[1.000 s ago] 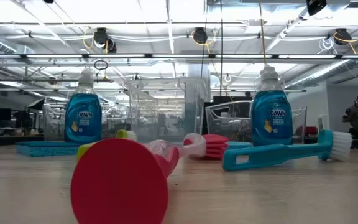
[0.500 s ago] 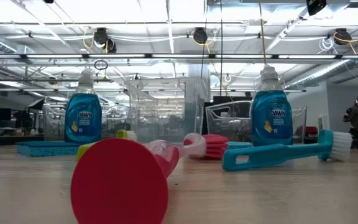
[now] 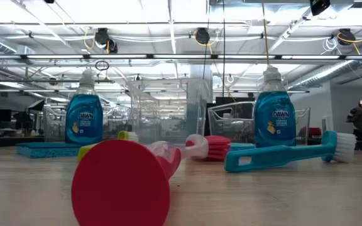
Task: Pick & Place Kitchen Sink Supplies
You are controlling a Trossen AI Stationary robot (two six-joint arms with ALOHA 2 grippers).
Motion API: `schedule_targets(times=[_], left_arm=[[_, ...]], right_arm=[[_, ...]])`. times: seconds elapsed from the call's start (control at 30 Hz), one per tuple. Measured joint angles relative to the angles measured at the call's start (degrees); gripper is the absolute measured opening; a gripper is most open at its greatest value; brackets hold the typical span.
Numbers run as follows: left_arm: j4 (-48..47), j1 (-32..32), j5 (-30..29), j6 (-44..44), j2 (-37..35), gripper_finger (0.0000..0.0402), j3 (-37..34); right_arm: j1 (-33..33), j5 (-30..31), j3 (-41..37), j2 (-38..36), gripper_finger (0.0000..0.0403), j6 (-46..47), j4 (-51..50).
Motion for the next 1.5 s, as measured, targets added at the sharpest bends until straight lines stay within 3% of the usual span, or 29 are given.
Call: schedule_targets(times=[1.5], left_arm=[[0.02,0.0,-0.02,0.15,0.0,0.0063,0.0]], right_arm=[[-0.02,0.04,-0.02,0.04,0.0,0.01,1.63]])
